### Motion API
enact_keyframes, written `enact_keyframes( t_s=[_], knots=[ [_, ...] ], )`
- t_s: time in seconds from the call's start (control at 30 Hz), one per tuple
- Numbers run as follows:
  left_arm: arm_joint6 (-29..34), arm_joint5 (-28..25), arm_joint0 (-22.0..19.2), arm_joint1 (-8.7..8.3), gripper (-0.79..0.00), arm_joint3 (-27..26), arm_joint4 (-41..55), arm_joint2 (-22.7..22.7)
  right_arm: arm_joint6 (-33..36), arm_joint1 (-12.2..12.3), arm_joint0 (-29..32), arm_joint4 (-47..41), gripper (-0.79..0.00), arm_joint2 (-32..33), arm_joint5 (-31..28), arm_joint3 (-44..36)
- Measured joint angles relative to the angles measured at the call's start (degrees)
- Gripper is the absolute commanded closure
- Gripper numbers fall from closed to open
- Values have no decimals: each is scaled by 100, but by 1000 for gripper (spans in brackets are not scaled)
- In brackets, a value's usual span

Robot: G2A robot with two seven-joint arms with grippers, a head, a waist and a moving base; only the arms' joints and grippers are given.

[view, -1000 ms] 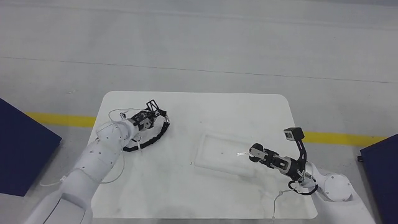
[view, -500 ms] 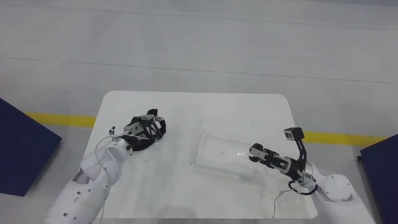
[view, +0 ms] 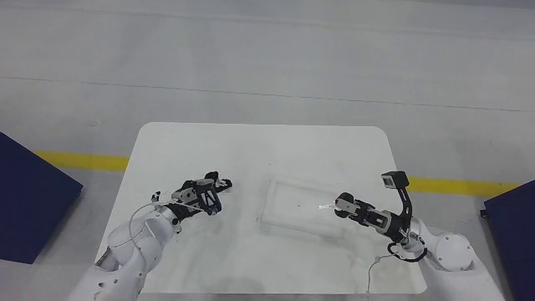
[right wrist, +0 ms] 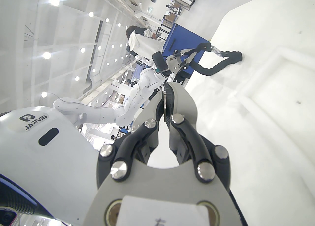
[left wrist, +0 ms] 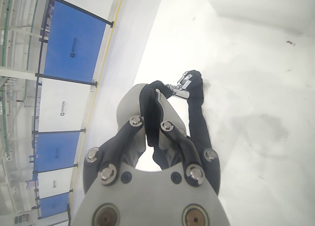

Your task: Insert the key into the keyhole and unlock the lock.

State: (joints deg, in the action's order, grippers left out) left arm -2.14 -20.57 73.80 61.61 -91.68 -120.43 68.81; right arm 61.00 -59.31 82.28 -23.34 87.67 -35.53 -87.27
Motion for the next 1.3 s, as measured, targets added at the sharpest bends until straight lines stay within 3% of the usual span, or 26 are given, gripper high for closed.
enact_keyframes(
  t_s=[0.47, 0.97, 1.3],
  knots=[
    [264, -306, -175, 87, 0, 524, -14, -373, 0, 0, 0, 0, 0, 0, 0, 0],
    [484, -869, 7, 43, 0, 516, -99, -298, 0, 0, 0, 0, 0, 0, 0, 0],
    [929, -857, -77, 100, 0, 676, 192, -317, 0, 0, 0, 0, 0, 0, 0, 0]
  ],
)
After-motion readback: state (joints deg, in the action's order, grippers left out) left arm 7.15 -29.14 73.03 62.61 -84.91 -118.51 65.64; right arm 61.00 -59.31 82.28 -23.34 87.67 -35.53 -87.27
